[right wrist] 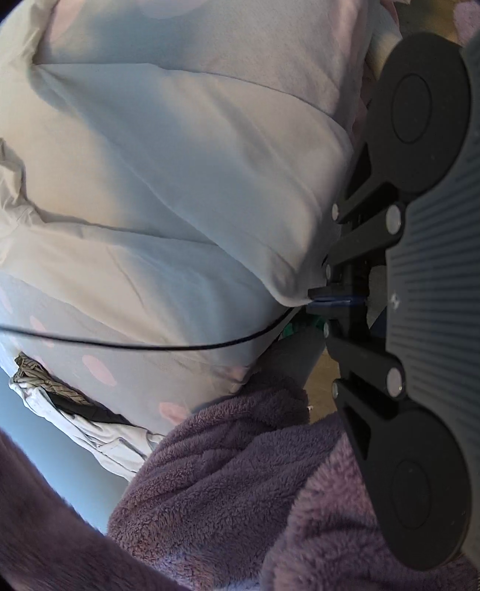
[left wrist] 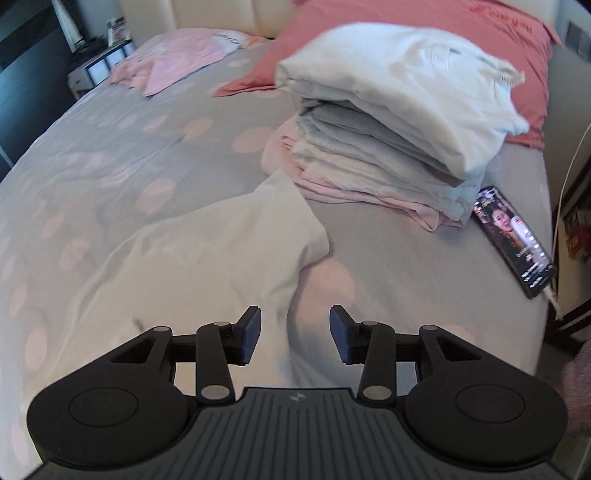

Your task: Fold clothes

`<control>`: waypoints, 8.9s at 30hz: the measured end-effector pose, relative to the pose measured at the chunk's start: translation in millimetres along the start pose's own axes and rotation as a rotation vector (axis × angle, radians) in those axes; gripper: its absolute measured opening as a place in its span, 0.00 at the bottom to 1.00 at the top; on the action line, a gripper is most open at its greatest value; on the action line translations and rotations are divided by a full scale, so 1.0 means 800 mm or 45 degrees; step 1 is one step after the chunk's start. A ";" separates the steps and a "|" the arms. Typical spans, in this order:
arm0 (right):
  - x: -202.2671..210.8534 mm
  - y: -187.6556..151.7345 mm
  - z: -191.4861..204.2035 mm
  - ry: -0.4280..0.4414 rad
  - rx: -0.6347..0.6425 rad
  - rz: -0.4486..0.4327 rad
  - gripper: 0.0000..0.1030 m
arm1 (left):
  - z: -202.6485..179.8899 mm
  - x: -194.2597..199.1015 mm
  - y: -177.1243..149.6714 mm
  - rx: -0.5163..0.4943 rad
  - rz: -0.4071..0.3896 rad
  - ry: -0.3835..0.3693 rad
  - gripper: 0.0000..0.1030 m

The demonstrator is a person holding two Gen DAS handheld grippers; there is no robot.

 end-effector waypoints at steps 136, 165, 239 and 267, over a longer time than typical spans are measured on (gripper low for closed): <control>-0.029 -0.058 -0.034 -0.105 0.332 0.041 0.03 | -0.166 0.128 -0.410 0.688 0.197 -0.664 0.00; 0.031 -0.060 -0.024 -0.339 0.719 0.224 0.26 | -0.132 0.101 -0.449 0.980 0.427 -0.437 0.01; 0.109 0.283 -0.155 -0.625 0.543 -0.361 0.84 | 0.114 0.086 -0.241 0.046 -0.189 0.288 0.50; 0.052 0.413 -0.249 -0.603 0.377 -0.247 0.54 | 0.255 0.052 -0.143 0.331 -0.279 0.305 0.02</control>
Point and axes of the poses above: each gripper's, at about its wrist camera, not at the fingertips, and x roughly against the way its jaws point, z to its left, y to its top, the point moved 10 cm from there along -x, roughly the way its jaws point, and after that the axes turned 3 degrees about y, right-handed, at the moved point
